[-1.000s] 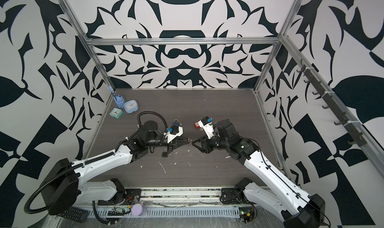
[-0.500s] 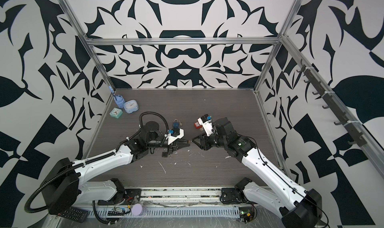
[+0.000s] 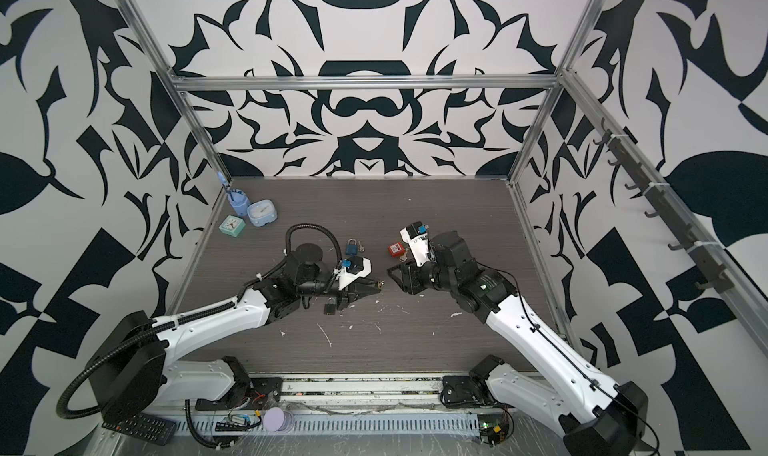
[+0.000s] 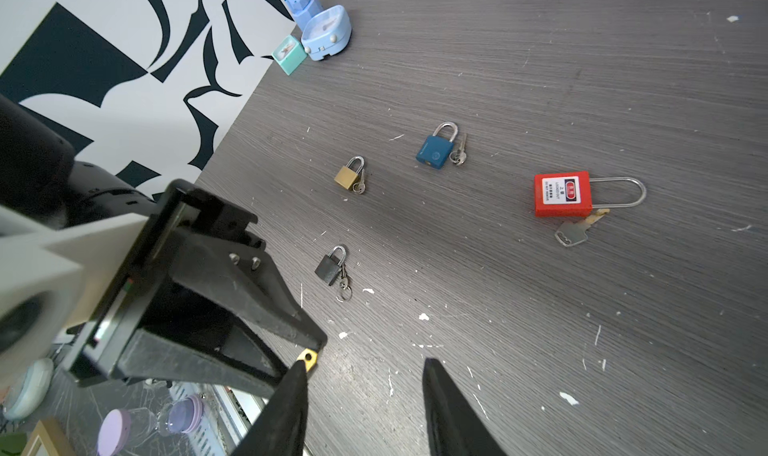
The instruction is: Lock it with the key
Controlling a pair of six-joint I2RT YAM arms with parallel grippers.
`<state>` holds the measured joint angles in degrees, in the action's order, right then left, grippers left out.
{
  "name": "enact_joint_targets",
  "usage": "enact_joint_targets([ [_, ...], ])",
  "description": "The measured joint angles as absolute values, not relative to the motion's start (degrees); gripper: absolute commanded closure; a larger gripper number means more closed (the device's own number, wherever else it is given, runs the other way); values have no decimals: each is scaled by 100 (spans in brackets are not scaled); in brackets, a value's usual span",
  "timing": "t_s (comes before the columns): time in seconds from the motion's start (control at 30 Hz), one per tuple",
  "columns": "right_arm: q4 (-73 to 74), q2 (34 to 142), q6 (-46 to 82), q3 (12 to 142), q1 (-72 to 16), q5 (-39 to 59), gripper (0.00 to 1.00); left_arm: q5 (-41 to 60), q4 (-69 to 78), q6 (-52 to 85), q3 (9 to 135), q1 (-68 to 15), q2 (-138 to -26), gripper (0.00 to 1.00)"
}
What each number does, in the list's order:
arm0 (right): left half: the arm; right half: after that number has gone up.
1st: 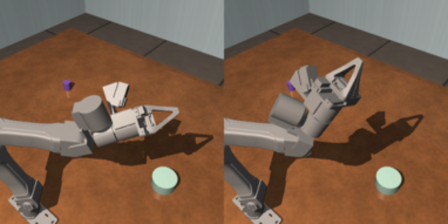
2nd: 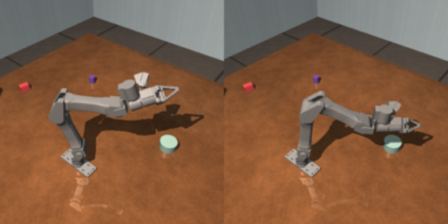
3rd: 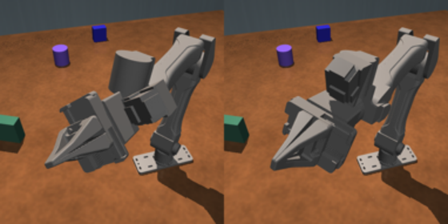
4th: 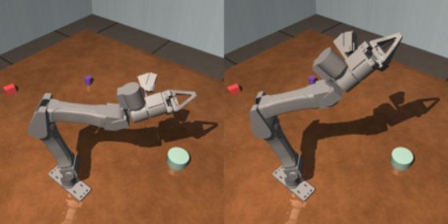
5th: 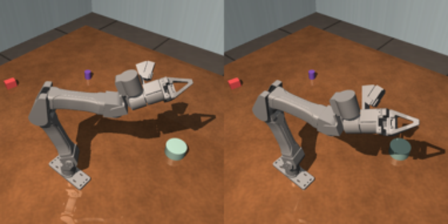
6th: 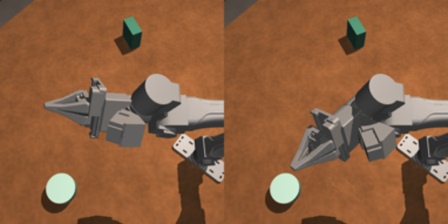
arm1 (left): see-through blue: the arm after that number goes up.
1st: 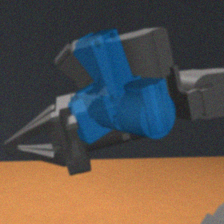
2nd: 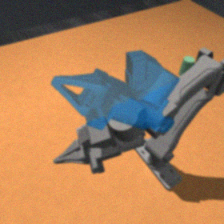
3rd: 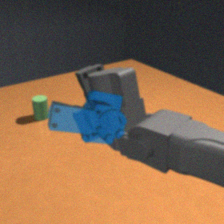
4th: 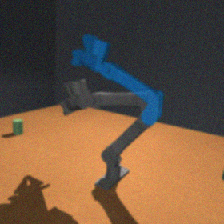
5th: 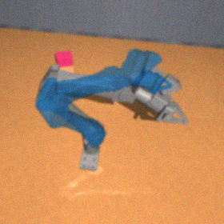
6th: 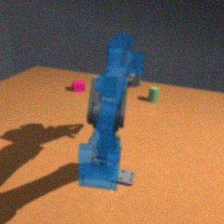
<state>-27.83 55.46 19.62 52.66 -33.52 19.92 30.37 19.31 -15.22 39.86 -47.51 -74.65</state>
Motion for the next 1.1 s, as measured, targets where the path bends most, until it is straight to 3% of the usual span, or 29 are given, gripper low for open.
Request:
enact_joint_targets([
  [0.47, -2969, 5913, 2689, 5365, -3483, 2226, 62, 1789, 1925, -2233, 3981, -5046, -7465, 100],
  [1.1, -2797, 6093, 2834, 5365, -3771, 2204, 75, 1476, 1922, -2410, 3977, -5140, -7463, 100],
])
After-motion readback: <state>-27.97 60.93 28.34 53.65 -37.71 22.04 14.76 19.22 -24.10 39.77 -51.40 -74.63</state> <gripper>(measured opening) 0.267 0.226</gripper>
